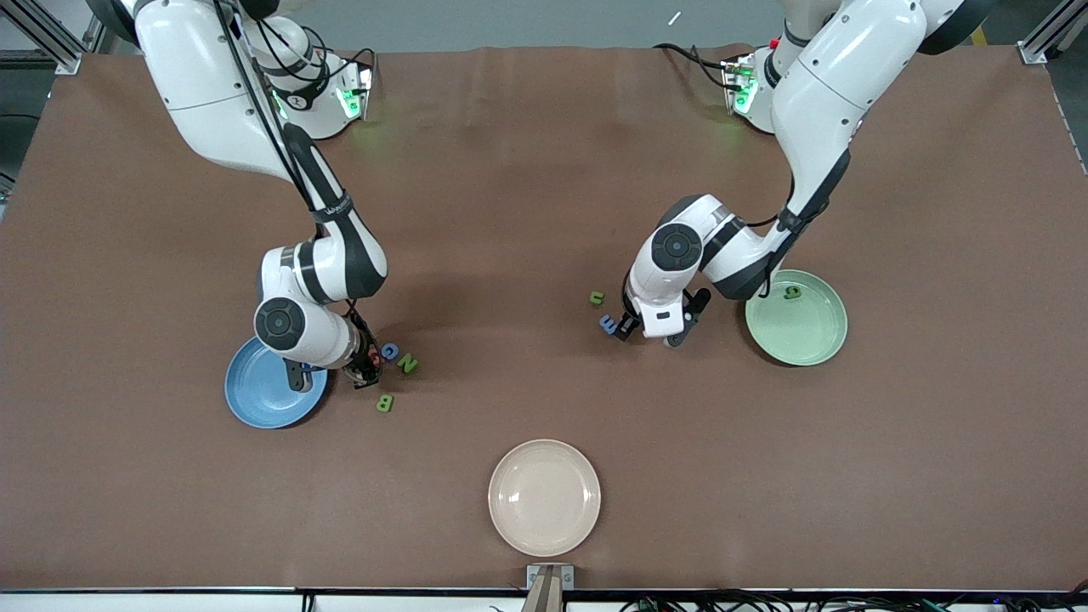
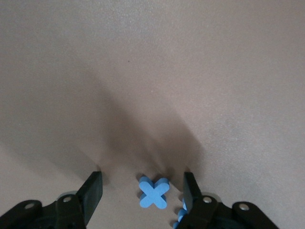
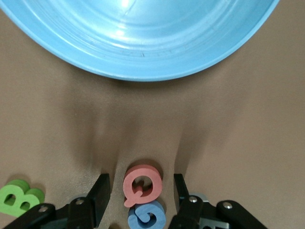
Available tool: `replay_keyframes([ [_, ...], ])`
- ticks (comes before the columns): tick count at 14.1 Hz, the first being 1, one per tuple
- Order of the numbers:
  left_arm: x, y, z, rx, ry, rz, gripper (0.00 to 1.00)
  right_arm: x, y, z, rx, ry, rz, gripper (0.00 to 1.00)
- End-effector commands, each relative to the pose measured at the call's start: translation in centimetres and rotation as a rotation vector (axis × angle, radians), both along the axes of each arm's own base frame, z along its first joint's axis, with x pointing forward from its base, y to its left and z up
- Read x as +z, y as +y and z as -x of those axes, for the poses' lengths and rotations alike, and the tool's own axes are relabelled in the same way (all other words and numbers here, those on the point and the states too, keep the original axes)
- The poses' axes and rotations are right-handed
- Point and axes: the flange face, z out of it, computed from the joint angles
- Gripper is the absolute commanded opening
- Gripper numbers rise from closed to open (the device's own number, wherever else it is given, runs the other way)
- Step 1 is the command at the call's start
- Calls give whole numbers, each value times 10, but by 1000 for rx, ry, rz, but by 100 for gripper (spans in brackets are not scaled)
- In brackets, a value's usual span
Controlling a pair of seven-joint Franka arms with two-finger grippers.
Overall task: Sort uppercase to blue plate, lowercase to green plate
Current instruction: 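Grasp the blue x with the left gripper while the right gripper grasps Q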
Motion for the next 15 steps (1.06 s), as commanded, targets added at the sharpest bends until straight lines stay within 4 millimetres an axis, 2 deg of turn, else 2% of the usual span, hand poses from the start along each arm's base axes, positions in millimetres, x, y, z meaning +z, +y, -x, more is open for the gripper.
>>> replay_keyframes([
  [1, -1, -5, -2, 2, -6, -16, 65, -3, 3, 3, 0, -1, -4, 46],
  [4, -1, -5, -2, 2, -4, -17, 47, -3, 2, 3, -1, -1, -4, 14],
  [6, -3, -5, -1, 2, -1, -17, 34, -1, 2, 2, 0, -4, -6, 3],
  [8, -3, -5, -2, 1, -3, -19, 25, 2, 0, -1, -2, -1, -7, 1],
  [9, 0, -5, -2, 1, -6, -19, 22, 10, -3, -5, 8, -5, -10, 0],
  [12, 5, 2, -5, 3, 0, -40, 19, 51, -26, -30, 36, 88, -20, 0],
  [13, 15, 6, -8, -7, -9, -56, 18, 67, -34, -38, 50, 108, -27, 0],
  [15, 34, 14, -10, -30, -22, -75, 16, 78, -60, -45, 97, 128, -47, 0],
])
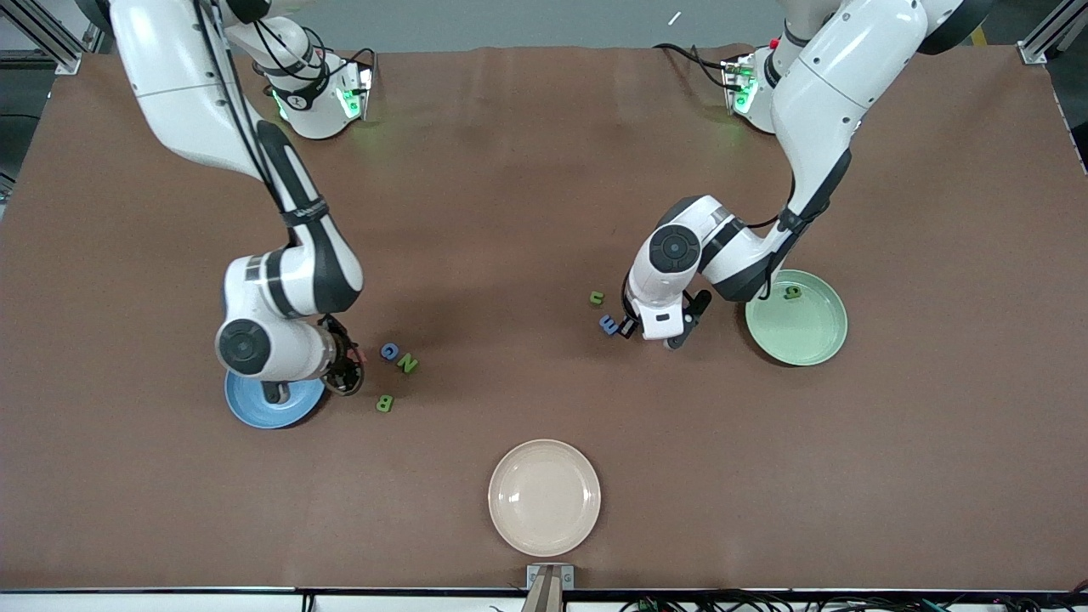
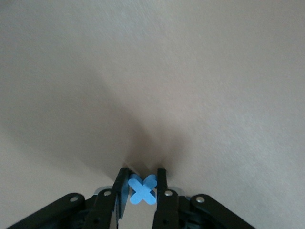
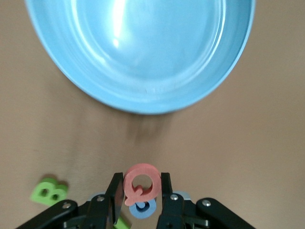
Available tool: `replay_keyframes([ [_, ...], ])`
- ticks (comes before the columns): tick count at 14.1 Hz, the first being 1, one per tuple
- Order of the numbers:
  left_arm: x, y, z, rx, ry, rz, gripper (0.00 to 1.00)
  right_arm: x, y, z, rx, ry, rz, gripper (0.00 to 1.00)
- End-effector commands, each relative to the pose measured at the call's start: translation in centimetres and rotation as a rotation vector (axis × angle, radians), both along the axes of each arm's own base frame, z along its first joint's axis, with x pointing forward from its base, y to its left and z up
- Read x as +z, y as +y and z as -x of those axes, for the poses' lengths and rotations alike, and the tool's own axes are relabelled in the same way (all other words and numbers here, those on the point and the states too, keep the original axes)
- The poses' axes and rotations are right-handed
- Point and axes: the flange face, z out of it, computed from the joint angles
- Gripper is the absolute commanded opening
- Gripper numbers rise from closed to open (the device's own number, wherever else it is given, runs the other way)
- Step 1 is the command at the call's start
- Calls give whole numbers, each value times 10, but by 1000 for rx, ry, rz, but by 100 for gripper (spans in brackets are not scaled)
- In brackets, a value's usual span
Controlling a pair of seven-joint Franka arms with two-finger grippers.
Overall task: Sort uppercase to blue plate, lowercase to green plate
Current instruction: 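Drop the x into the green plate while the right gripper drops Q in blue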
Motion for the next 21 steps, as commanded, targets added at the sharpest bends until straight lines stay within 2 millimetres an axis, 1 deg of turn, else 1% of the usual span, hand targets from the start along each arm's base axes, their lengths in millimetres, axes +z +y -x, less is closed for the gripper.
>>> replay_keyframes([
  [1, 29, 17, -2, -42, -24, -51, 15, 20, -40, -7, 68, 18, -50, 0],
  [2, 36, 27, -6, -72, -31, -54, 15, 21, -60, -7, 98, 19, -66, 0],
  [3, 38, 35, -6, -102, -31, -58, 15, 18, -79, -6, 116, 26, -78, 1],
  [4, 46, 52, -10, -132, -39, -64, 15, 9, -100, -4, 134, 35, -91, 1],
  [6, 54, 80, -10, -240, -32, -70, 15, -2, -124, 0, 158, 40, -108, 2],
  [7, 55, 99, -11, -292, -22, -66, 15, -9, -129, 4, 166, 45, -110, 2],
  [9, 60, 139, -13, -403, -6, -54, 15, -23, -129, 10, 171, 26, -104, 2],
  [11, 65, 184, -17, -515, 4, -51, 15, -41, -128, 19, 171, 7, -96, 2],
  [12, 67, 207, -20, -573, 8, -52, 15, -44, -127, 21, 171, 5, -94, 3],
  [13, 67, 227, -19, -653, 18, -54, 15, -45, -126, 22, 171, 7, -94, 8],
  [14, 66, 246, -20, -712, 27, -51, 15, -45, -125, 22, 173, 7, -95, 9],
  [16, 60, 283, -24, -791, 41, -44, 15, -51, -125, 24, 168, 19, -96, 23],
  [17, 55, 300, -23, -834, 53, -57, 15, -51, -125, 24, 168, 24, -97, 35],
  [18, 50, 314, -23, -869, 64, -66, 15, -51, -123, 25, 169, 26, -100, 70],
  [19, 43, 324, -23, -901, 69, -64, 15, -51, -121, 24, 172, 24, -101, 85],
  [20, 40, 335, -24, -908, 69, -63, 15, -46, -120, 22, 173, 17, -101, 97],
  [21, 39, 340, -24, -916, 69, -65, 15, -37, -120, 17, 177, -2, -101, 100],
])
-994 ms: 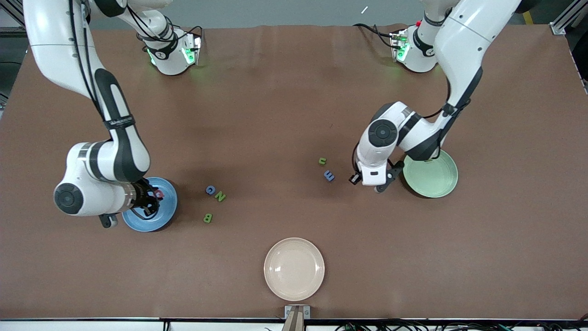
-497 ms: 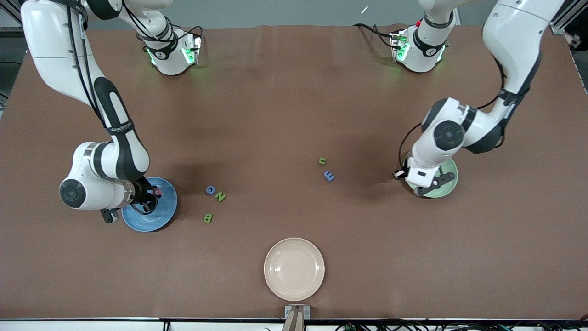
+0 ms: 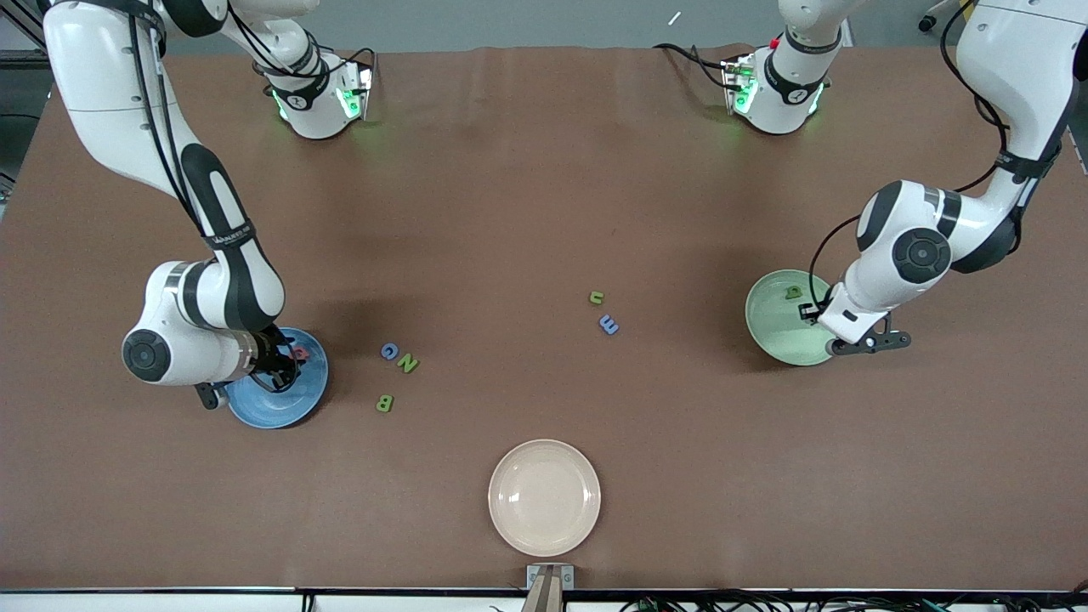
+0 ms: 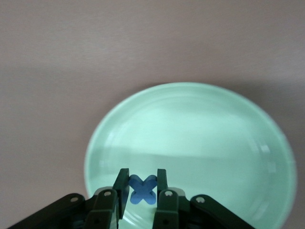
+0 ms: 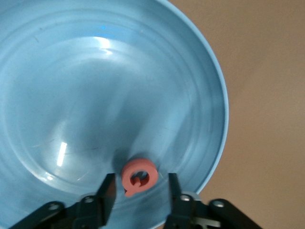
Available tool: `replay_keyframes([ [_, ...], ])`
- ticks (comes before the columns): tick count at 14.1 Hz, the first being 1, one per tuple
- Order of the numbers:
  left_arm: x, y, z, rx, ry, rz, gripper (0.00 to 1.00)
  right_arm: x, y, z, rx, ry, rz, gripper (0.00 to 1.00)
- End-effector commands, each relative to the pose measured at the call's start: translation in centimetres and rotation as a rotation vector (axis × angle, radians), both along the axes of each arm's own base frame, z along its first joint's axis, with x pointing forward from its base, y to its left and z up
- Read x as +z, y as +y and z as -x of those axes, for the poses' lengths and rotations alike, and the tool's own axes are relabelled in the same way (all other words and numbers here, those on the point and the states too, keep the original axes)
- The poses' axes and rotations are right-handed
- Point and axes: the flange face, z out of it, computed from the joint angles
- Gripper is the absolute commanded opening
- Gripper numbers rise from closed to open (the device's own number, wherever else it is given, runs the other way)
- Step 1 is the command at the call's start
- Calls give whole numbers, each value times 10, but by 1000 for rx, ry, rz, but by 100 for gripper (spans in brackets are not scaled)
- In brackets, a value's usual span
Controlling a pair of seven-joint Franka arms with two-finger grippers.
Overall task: Sort uppercase to blue plate, lowercase to green plate
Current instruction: 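Drop the x into the green plate while the right gripper drops Q in blue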
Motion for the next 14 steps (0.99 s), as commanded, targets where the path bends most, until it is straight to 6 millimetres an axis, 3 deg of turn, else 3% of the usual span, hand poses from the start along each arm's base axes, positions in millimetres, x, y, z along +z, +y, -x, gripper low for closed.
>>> replay_keyframes([
  [1, -5, 7, 2, -46, -2, -4, 15, 22, 3, -7, 4, -26, -17, 100],
  [3, -10, 6, 2, -46, 4, 4, 15, 37, 10, -13, -1, -3, -21, 100],
  [5, -15, 5, 3, -37, 9, 11, 15, 52, 32, -17, -10, -12, -33, 100],
  [11, -24, 2, 3, -40, 20, 27, 16, 48, 124, -4, 107, -67, -50, 100],
  [13, -25, 2, 1, -36, 20, 30, 23, 34, 141, 7, 144, -110, -47, 100],
  [14, -21, 3, -3, -43, 10, 29, 36, 31, 148, 9, 164, -121, -44, 100],
])
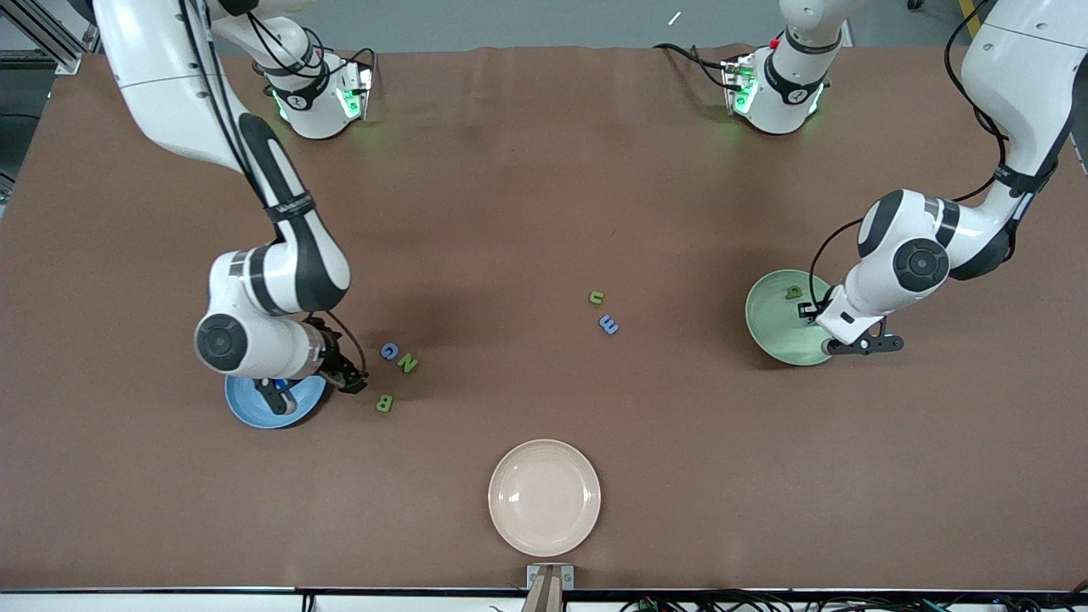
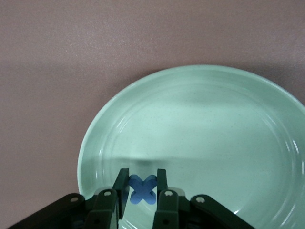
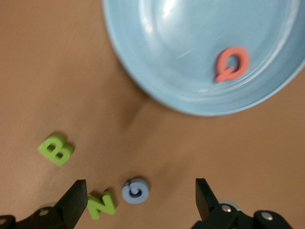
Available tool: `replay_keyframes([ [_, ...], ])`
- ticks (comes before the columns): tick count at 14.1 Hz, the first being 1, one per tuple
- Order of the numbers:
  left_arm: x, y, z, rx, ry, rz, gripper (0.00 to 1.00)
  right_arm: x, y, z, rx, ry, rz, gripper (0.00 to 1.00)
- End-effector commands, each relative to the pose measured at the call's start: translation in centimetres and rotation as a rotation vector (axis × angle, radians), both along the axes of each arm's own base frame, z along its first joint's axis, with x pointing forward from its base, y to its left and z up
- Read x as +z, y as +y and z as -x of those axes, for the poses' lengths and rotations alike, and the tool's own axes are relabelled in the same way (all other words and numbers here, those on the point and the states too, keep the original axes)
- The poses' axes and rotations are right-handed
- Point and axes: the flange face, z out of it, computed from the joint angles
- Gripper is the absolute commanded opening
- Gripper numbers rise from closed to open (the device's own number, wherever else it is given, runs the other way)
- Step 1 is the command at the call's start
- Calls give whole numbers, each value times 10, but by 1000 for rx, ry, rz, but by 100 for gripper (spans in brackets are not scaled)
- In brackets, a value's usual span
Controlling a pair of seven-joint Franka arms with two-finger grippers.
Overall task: Sort uppercase to blue plate, lowercase to green plate
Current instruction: 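Reach the left gripper to the blue 3 while the right gripper grasps G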
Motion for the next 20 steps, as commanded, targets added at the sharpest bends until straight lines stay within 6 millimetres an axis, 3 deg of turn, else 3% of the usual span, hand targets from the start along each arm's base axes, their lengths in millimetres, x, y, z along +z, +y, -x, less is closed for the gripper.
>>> replay_keyframes([
  [1, 6, 0, -8, -12, -27, -1, 54, -7, 16, 15, 35, -39, -1, 100],
  [3, 14, -7, -13, -21, -43, -2, 86, -17, 27, 24, 51, -72, 0, 100],
  [5, 29, -29, -19, -46, -69, 8, 99, -18, 24, 30, 65, -93, 9, 100],
  [8, 49, -74, -25, -115, -107, 36, 99, -35, 23, 45, 117, -115, 44, 100],
  [11, 63, -136, -22, -121, -138, 51, 100, -41, 21, 49, 121, -122, 47, 100],
  [13, 67, -185, -18, 64, -158, 63, 100, -44, 20, 51, 119, -118, 49, 100],
  [17, 59, -284, -11, 427, -140, 128, 100, -46, 23, 53, 114, -113, 50, 100],
  [20, 46, -323, -16, 648, -120, 146, 100, -48, 33, 57, 117, -108, 45, 100],
])
